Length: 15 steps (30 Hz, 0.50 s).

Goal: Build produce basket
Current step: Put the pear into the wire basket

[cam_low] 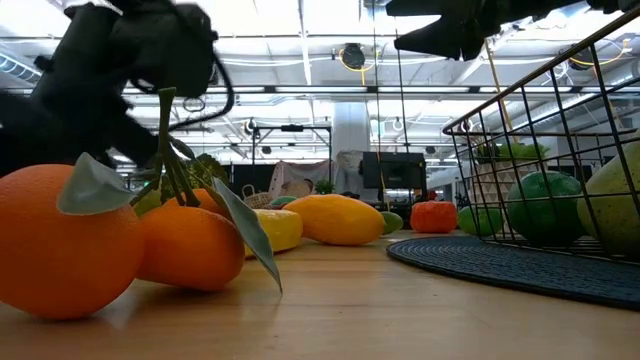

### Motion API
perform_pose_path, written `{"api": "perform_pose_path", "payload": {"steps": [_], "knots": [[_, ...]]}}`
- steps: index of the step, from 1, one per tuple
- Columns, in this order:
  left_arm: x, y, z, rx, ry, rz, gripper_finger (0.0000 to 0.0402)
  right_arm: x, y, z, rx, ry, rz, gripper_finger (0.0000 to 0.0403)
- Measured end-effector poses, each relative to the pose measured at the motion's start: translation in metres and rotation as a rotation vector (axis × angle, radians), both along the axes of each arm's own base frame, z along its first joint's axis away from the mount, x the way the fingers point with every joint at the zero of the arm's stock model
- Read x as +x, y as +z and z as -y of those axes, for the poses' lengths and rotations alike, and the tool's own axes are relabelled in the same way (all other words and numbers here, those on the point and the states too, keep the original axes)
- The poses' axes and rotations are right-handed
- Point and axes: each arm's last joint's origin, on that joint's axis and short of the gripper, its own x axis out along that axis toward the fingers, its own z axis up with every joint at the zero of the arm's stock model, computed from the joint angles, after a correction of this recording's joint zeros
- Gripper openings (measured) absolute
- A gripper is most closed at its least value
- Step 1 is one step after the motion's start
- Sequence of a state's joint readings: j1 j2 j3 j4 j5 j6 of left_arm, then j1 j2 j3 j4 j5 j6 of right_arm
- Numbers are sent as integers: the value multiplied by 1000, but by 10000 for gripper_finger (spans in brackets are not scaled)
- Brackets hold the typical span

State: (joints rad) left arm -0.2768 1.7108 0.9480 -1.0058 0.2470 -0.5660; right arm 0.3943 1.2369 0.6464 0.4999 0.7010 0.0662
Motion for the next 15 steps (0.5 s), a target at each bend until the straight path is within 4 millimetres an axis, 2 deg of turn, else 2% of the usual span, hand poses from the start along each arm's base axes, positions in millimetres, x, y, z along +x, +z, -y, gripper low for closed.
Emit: {"api": "perform_pose_path", "payload": {"steps": [3,7,12,15], "knots": [[3,10,1,-13,-23,37,123,0,0,0,0,0,0,377],[7,33,2,-24,-58,108,127,0,0,0,1,0,-1,377],[10,76,3,-12,-103,249,128,0,1,0,12,-1,8,377],[10,109,2,32,-129,393,128,0,1,0,25,-3,13,377]]}}
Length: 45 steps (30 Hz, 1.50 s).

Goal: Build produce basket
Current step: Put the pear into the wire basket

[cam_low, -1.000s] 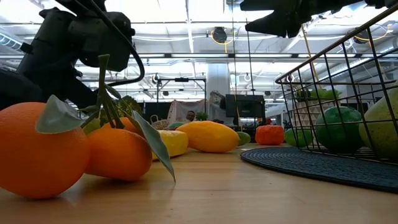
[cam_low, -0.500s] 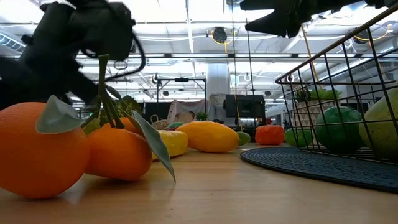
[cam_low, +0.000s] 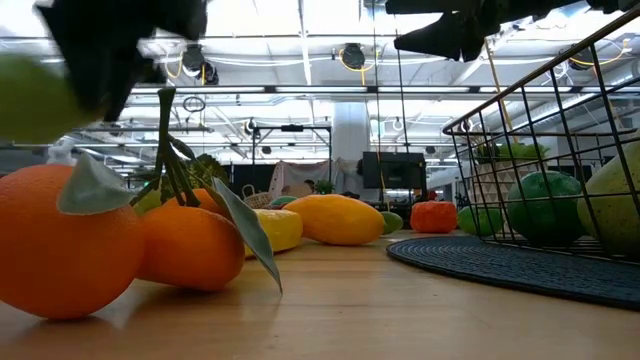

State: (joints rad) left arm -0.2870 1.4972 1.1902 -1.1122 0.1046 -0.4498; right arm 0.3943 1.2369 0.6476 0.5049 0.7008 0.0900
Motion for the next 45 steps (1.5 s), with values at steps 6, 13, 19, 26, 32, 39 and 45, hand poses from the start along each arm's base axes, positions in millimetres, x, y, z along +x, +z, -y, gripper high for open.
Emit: {"api": "perform_pose_path", "payload": {"steps": [6,13,19,26,32,39,45], "knots": [[-10,61,-7,121,-40,316,128,0,2,0,18,10,20,377],[-20,104,-16,231,-102,676,129,4,6,1,8,70,65,377],[-14,125,-16,295,-198,909,129,20,-4,5,-5,84,97,380],[3,136,-13,377,-278,1080,129,38,-5,20,2,190,171,392],[22,131,-10,408,-306,1128,129,47,2,29,-121,211,160,399],[46,113,-3,369,-345,1112,129,53,9,34,-110,310,171,400],[69,94,4,364,-381,1107,129,53,7,30,-54,393,164,400]]}}
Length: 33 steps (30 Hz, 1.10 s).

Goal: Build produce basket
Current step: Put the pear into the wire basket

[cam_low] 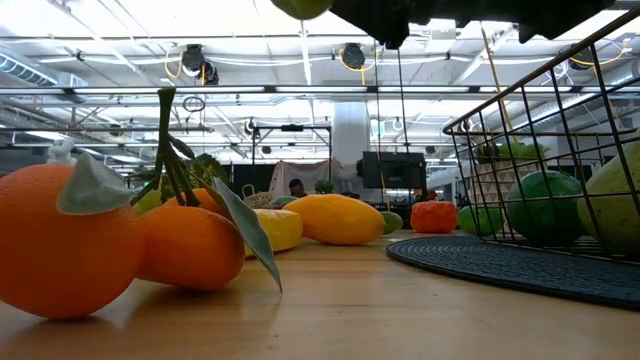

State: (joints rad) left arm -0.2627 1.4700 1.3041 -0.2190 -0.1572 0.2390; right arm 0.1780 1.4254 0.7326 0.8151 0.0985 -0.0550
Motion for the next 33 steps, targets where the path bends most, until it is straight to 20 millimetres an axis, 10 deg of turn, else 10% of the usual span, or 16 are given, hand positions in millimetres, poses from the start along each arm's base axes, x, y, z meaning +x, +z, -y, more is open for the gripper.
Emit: {"api": "perform_pose_path", "payload": {"steps": [16,33], "knots": [[32,-21,-10,1,47,39,129,0,0,0,43,49,-1,397],[33,-18,-9,-42,56,64,144,0,0,1,13,44,4,297]]}}
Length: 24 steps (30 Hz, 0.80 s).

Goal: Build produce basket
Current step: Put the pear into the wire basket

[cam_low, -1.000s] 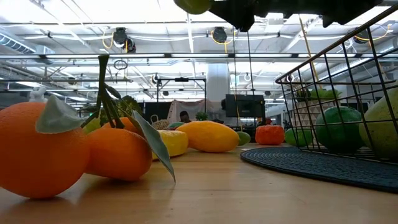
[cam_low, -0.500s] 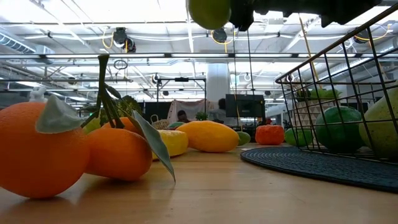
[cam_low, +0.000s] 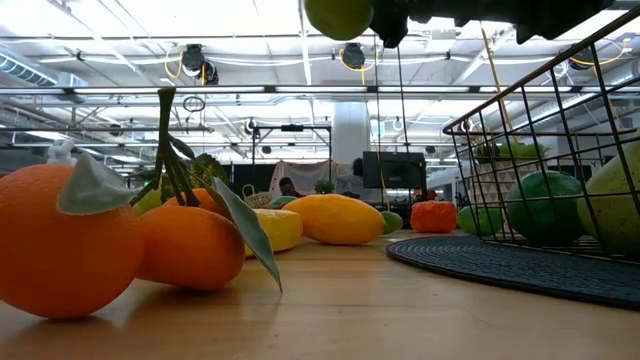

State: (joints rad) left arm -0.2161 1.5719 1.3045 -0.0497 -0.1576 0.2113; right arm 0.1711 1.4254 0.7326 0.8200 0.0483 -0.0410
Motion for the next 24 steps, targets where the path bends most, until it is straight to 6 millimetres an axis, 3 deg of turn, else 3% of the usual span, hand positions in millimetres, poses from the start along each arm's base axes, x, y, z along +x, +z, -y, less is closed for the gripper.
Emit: {"api": "perform_pose_path", "payload": {"steps": [9,13,17,24], "knots": [[-3,3,10,4,94,33,283,0,-1,0,0,-3,-8,297],[-15,11,12,53,184,27,320,0,-2,0,26,-2,-24,297],[-32,20,8,53,222,-12,318,-2,-1,2,75,-20,-59,297],[-55,23,-12,78,332,-143,263,-21,10,8,153,-122,-159,297]]}}
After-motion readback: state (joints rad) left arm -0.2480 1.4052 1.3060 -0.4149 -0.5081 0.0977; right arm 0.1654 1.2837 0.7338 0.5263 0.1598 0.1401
